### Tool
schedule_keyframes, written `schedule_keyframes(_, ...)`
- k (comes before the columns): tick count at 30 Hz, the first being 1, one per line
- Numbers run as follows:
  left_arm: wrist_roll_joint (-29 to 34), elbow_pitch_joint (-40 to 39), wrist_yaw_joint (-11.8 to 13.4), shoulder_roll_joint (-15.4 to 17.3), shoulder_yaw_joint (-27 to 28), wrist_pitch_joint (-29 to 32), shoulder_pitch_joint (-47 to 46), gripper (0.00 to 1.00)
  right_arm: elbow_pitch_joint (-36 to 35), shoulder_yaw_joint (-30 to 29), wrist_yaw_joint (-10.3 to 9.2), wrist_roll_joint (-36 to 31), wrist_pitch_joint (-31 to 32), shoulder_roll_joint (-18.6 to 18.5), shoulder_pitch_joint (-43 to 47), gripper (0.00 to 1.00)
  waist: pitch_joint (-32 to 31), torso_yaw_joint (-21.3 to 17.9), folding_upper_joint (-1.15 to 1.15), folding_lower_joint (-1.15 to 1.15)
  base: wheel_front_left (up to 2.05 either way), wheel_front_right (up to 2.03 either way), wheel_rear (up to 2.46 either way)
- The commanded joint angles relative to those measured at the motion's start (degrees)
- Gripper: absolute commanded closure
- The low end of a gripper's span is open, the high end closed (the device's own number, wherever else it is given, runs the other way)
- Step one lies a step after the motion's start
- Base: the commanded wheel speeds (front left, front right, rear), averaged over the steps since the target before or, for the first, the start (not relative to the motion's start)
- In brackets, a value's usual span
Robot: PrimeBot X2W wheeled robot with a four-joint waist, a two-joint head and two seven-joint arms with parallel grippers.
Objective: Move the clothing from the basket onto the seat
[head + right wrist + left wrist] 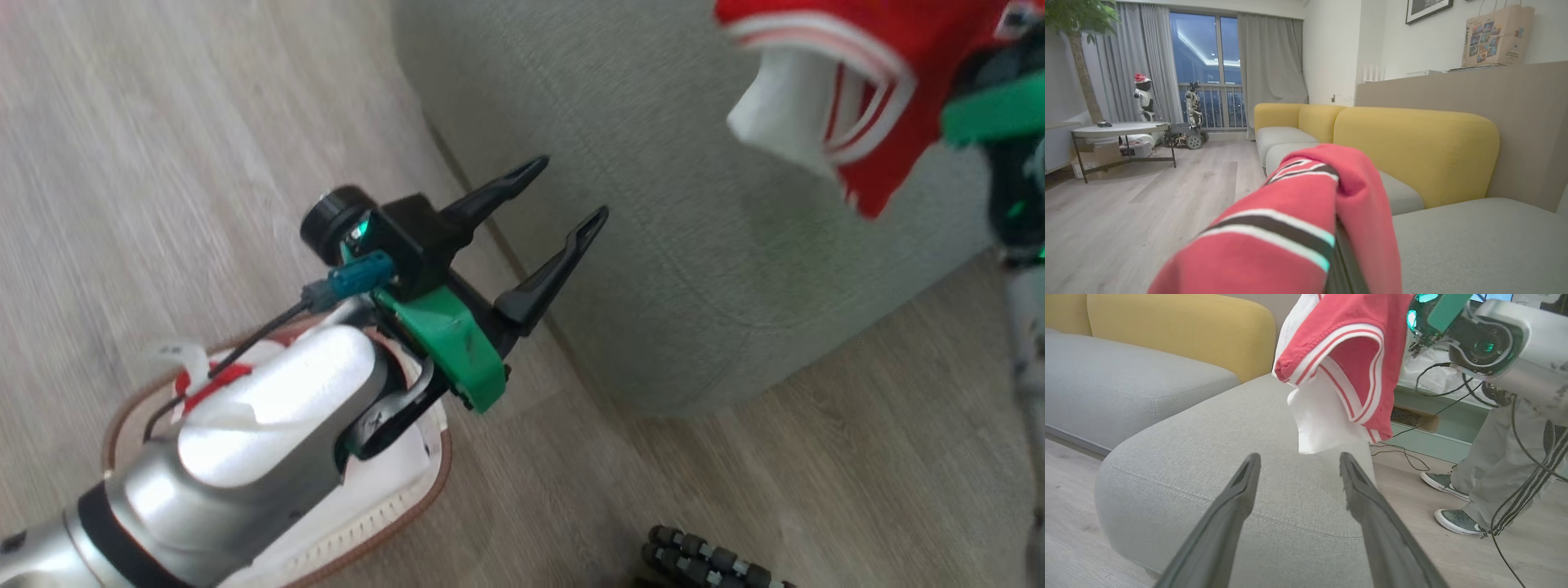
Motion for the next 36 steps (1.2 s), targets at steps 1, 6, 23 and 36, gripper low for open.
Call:
schedule_keyframes(1, 0.5, -2.1, -0.3, 1.1, 1.9, 0.2, -3.1, 0.00, -0.7, 0.2, -0.01, 0.2, -0.1, -1.3, -2.7, 1.00, 2.4, 1.7, 0.00, -0.01, 0.00, 0.00, 0.00)
schedule_keyframes(6, 1.6, -3.6, -1.2, 0.9, 1.4, 1.7, -6.1, 0.00, 6.7, 0.2, -0.01, 1.5, -1.1, -4.9, -10.1, 1.00, 6.6, 4.1, 0.00, -0.01, 0.00, 0.00, 0.00)
schedule_keyframes(23, 4.2, -6.6, -3.2, -0.7, 0.1, 5.2, -13.8, 0.00, 27.6, -1.5, -0.01, -2.5, -3.2, -13.1, -22.6, 1.00, 17.8, 9.1, 0.00, -0.01, 0.00, 0.00, 0.00)
schedule_keyframes(36, 4.0, -6.6, -2.7, 0.4, 0.4, 5.0, -13.8, 0.00, 38.7, 10.8, -0.01, -2.7, 9.7, -12.5, -23.6, 1.00, 19.2, 9.9, 0.00, -0.01, 0.00, 0.00, 0.00)
